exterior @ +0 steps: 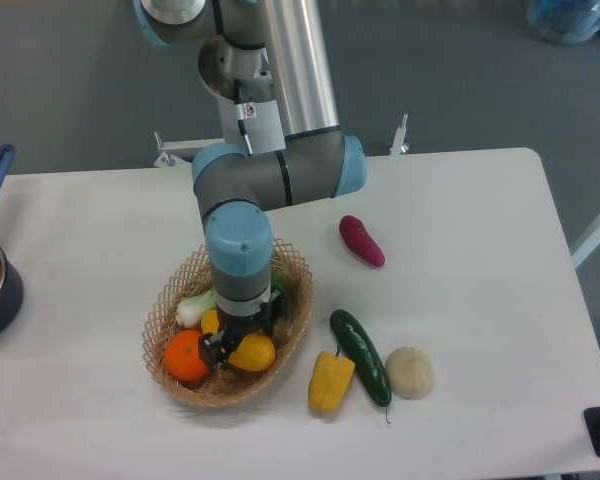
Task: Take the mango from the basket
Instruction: 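Close the gripper around the yellow mango inside the basket, then lift the held mango out of the basket and carry it away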
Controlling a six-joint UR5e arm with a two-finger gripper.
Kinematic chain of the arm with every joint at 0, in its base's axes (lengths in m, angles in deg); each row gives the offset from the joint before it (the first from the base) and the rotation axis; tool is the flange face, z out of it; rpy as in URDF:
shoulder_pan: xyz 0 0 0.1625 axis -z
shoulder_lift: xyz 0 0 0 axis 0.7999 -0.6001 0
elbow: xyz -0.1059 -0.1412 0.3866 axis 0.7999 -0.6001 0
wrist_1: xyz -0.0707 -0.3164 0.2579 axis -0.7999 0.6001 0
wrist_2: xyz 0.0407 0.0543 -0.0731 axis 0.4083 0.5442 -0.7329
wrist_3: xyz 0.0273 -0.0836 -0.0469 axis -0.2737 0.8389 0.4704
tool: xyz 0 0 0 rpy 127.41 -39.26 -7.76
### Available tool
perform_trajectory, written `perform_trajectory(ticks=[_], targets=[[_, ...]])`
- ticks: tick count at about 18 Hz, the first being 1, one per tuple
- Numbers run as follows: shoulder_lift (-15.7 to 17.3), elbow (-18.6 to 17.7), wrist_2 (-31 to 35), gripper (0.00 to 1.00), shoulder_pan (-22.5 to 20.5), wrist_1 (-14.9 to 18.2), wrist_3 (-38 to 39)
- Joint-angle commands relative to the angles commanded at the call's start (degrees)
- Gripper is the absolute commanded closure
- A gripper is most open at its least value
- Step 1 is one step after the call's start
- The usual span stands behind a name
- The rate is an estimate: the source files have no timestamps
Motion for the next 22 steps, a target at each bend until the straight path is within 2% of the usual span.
perform_trajectory(ticks=[7, 8, 10, 15, 18, 20, 22], targets=[[0.9, -0.1, -0.1, 0.53, 0.1, 0.1, -0.4], [1.2, 0.1, -0.1, 0.54, 0.2, 0.1, -0.5], [1.5, 0.0, 0.0, 0.62, 0.6, 0.1, -0.8], [4.7, 0.3, 0.6, 0.63, 1.5, 0.6, -4.7], [7.9, 1.0, 3.3, 0.63, 1.5, 1.3, -12.2], [8.9, 2.2, 4.3, 0.63, 1.0, 1.3, -17.2], [9.1, 5.2, 4.7, 0.63, -0.6, 1.4, -21.2]])
